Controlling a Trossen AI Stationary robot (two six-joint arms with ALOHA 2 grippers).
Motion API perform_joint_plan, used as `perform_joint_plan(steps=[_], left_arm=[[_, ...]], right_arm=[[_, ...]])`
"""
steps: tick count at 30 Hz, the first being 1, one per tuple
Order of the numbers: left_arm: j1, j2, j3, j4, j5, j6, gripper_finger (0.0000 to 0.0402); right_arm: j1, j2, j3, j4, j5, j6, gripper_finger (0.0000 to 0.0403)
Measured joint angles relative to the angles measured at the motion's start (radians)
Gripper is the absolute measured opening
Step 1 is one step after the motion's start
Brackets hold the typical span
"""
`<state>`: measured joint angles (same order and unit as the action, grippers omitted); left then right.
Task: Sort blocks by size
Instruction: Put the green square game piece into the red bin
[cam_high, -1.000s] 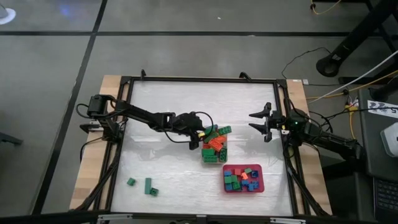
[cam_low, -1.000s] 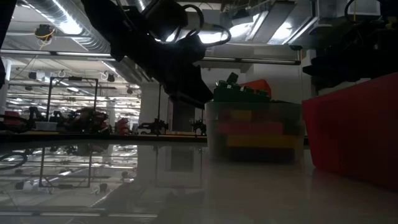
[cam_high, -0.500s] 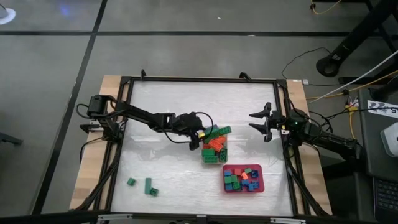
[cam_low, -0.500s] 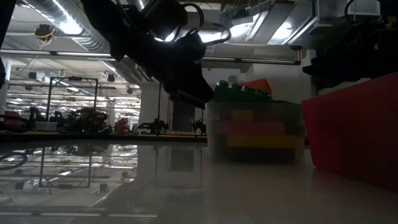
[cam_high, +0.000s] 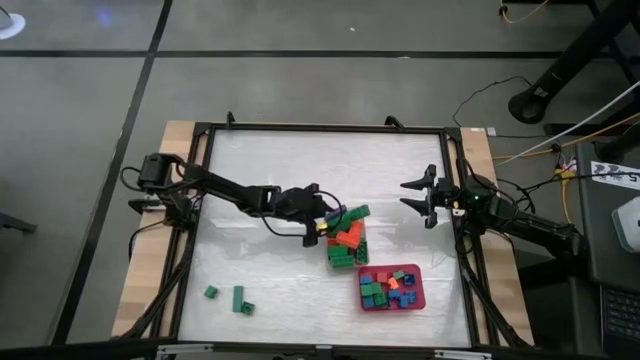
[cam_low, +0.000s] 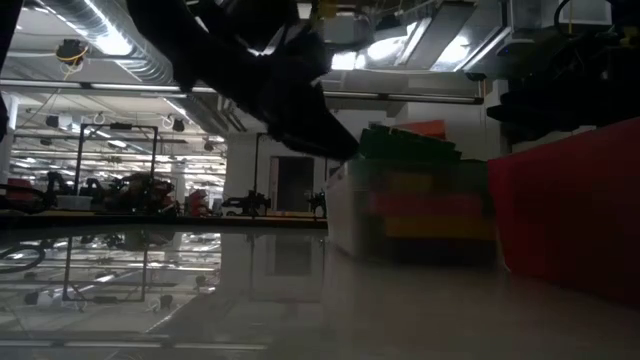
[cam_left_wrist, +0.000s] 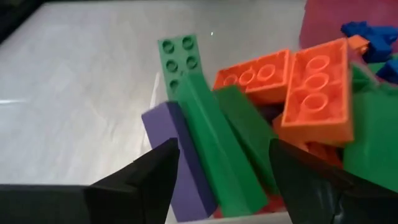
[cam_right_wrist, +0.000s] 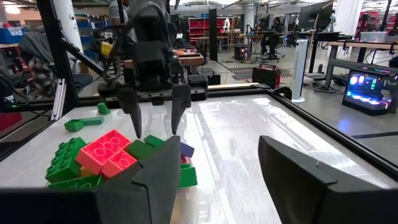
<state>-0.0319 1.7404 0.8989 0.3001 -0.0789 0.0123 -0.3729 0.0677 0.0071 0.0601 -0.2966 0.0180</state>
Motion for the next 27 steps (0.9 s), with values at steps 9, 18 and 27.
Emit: perform_joint_plan(steps=[9,18,27], left_arm=[[-0.016,-0.120,0.000,-0.068,-0.007,-0.039,0.0237],[-0.179,-0.279,0.000,-0.501,0.014,-0.505,0.0237],[-0.438,-0.327,0.000,-0.785,0.141,-1.469,0.0237]], right_arm=[[0.000,0.000,0.000,0.000,0.000,0.000,0.0214],[0.000,0.000,0.000,0.000,0.000,0.000,0.0214],[0.000,0.000,0.000,0.000,0.000,0.000,0.0214]])
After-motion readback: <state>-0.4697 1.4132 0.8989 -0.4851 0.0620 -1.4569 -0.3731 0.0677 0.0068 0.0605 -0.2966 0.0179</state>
